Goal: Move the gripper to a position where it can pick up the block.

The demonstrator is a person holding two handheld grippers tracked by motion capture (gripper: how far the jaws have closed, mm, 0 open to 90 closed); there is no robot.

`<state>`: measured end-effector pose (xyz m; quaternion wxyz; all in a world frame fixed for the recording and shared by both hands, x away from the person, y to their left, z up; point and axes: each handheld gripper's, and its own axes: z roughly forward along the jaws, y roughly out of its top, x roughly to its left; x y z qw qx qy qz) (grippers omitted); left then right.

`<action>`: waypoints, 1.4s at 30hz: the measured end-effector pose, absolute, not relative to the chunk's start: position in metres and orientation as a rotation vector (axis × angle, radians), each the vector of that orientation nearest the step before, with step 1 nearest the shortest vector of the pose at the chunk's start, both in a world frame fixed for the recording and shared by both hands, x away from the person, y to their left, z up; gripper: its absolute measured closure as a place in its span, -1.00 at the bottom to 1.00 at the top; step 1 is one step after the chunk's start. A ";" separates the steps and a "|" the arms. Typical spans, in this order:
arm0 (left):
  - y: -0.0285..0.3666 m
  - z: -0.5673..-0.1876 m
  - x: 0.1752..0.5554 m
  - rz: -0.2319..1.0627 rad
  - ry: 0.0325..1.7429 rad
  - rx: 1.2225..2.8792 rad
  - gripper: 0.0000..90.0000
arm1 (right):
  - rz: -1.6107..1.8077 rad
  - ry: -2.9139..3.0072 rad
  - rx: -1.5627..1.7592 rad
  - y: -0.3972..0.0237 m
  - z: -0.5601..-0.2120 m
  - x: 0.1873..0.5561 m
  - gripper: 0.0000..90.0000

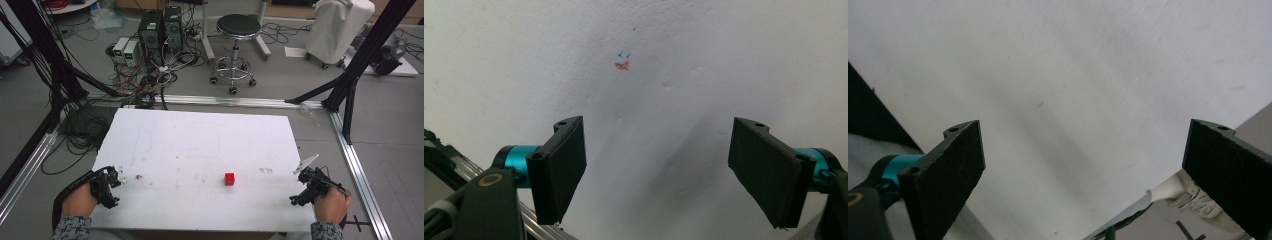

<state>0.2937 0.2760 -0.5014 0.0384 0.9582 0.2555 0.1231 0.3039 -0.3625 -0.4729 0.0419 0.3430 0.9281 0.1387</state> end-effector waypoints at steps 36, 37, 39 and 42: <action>0.280 -0.506 0.298 0.377 0.796 2.906 -0.48 | 0.523 2.930 0.451 -0.257 -0.417 0.392 -0.94; 0.280 -0.506 0.298 0.373 0.800 2.905 -0.47 | 0.503 2.944 0.388 -0.248 -0.418 0.393 -0.94; 0.281 -0.506 0.298 0.372 0.799 2.906 -0.47 | 0.474 2.959 0.324 -0.239 -0.420 0.394 -0.94; 0.281 -0.506 0.298 0.374 0.799 2.905 -0.47 | 0.467 2.968 0.273 -0.230 -0.422 0.394 -0.94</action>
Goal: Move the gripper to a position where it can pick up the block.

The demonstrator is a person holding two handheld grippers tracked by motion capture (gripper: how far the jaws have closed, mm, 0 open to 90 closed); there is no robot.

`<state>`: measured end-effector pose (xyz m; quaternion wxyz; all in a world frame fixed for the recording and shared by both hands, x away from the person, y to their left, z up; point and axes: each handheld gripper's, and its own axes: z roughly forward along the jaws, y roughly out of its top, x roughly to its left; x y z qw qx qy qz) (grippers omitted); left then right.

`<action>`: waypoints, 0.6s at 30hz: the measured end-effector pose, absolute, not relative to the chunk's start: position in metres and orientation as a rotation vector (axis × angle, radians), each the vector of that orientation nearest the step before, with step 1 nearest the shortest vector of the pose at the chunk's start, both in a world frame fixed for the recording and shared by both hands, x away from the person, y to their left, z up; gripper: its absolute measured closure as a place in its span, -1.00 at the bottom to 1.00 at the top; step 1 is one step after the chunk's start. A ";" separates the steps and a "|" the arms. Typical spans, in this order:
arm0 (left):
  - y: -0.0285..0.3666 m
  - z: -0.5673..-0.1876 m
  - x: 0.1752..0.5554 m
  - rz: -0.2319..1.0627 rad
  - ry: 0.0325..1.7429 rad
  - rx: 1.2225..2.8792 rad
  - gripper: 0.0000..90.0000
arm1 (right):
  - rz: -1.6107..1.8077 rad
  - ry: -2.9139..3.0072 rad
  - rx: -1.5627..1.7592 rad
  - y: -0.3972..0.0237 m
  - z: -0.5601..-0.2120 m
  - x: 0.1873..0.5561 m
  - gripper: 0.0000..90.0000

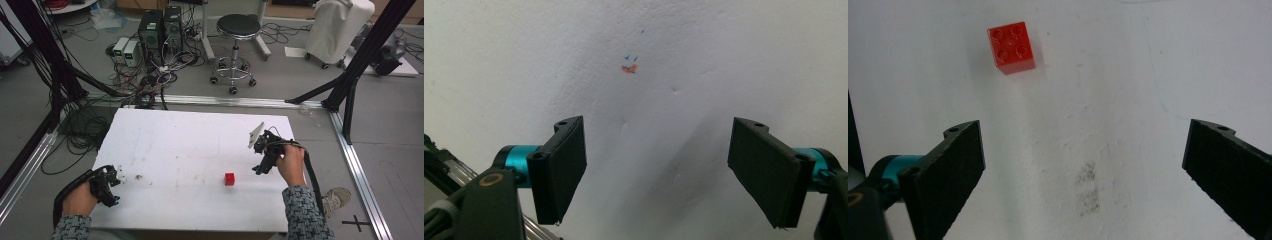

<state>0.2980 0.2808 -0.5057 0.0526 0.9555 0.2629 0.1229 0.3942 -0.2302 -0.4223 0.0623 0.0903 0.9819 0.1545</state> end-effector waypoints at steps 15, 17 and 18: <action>0.279 -0.507 0.299 0.376 0.788 2.908 -0.47 | 0.314 3.047 0.056 -0.177 -0.457 0.393 -0.94; 0.279 -0.507 0.299 0.378 0.782 2.910 -0.47 | 0.297 3.042 0.037 -0.173 -0.461 0.392 -0.94; 0.279 -0.506 0.299 0.372 0.789 2.906 -0.47 | 0.297 3.042 0.037 -0.173 -0.461 0.392 -0.94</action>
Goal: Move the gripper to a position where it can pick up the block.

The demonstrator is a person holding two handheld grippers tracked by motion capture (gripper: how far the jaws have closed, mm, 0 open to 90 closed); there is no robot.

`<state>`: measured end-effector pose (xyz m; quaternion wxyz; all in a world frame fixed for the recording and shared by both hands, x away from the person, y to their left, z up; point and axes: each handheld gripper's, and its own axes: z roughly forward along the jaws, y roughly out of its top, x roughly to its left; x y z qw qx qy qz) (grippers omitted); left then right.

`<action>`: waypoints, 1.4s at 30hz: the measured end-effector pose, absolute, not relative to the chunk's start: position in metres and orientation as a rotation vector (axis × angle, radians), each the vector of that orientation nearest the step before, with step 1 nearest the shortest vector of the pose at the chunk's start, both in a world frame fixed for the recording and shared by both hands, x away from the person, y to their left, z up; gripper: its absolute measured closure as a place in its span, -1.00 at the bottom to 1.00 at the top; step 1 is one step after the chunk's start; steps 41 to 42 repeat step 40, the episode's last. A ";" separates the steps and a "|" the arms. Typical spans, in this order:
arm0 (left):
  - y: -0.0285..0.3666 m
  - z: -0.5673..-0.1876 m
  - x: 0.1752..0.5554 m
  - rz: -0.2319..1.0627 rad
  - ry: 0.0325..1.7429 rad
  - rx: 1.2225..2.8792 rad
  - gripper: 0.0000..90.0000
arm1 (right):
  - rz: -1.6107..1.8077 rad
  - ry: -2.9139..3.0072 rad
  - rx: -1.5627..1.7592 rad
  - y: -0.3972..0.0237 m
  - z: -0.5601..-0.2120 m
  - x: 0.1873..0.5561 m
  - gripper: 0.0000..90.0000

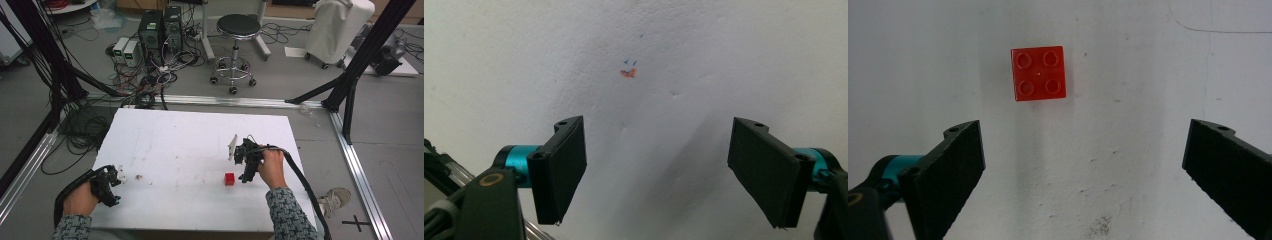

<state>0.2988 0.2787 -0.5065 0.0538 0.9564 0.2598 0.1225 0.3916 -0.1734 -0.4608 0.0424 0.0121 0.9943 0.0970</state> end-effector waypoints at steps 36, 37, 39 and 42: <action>0.281 -0.507 0.299 0.367 0.804 2.889 -0.47 | 0.109 3.104 -0.076 -0.128 -0.519 0.383 -0.94; 0.281 -0.506 0.299 0.368 0.805 2.889 -0.47 | 0.112 3.105 -0.073 -0.128 -0.519 0.383 -0.94; 0.282 -0.506 0.300 0.369 0.802 2.891 -0.47 | 0.121 3.100 -0.076 -0.128 -0.518 0.383 -0.94; 0.282 -0.506 0.300 0.369 0.802 2.891 -0.47 | 0.121 3.100 -0.076 -0.128 -0.518 0.383 -0.94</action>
